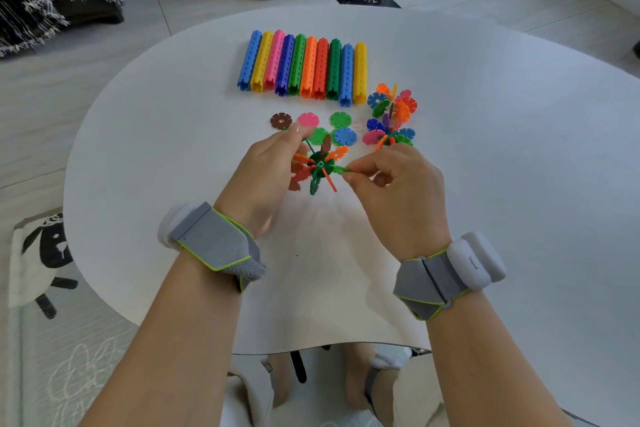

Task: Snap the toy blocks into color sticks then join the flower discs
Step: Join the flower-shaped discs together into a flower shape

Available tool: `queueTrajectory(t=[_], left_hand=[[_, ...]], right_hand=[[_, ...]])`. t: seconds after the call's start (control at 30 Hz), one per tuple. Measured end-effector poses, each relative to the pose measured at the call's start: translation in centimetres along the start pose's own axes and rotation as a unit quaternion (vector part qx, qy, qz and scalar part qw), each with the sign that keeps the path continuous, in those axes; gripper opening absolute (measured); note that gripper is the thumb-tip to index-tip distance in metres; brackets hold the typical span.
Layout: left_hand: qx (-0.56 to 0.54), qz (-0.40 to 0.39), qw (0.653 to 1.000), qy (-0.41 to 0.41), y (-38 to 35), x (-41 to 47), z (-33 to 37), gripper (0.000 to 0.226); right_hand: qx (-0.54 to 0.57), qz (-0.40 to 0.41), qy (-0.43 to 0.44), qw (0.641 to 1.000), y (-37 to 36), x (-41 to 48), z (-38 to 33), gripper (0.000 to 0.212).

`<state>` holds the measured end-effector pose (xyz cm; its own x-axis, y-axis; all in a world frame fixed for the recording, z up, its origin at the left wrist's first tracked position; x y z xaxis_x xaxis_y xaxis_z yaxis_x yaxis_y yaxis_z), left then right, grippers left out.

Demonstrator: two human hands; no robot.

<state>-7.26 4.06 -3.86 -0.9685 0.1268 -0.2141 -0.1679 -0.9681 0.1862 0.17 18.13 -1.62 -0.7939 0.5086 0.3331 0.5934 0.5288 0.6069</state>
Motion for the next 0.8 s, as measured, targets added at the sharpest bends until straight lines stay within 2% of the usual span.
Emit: queueTrajectory(t=[0.13,0.47,0.63,0.8], left_hand=[[-0.043,-0.031,0.999,0.003,-1.7,-0.4,0.3,0.028],[-0.053,-0.082,0.995,0.000,-5.8,-1.6,0.8,0.027],[-0.044,-0.083,0.996,0.000,-6.4,-1.9,0.7,0.025],[-0.019,-0.043,0.999,-0.002,-4.4,-0.9,0.3,0.025]], right_hand=[[-0.038,-0.013,-0.033,0.999,1.5,0.1,1.8,0.008],[-0.137,-0.052,-0.110,0.983,3.9,0.9,5.7,0.012],[-0.146,-0.057,-0.119,0.980,4.1,0.9,6.1,0.025],[-0.132,-0.032,-0.112,0.984,4.5,1.4,5.4,0.029]])
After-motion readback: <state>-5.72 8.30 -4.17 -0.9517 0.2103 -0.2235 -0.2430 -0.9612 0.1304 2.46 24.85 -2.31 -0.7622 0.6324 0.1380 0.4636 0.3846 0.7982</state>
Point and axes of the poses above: each hand's wrist, its own x-axis towards the middle knuckle, its own y-axis out of the back of the hand, z = x × y, the point moved 7 cm from there along x, towards the middle knuckle, and after that the axes turned 10 degrees about z, right-handed, at the moved point
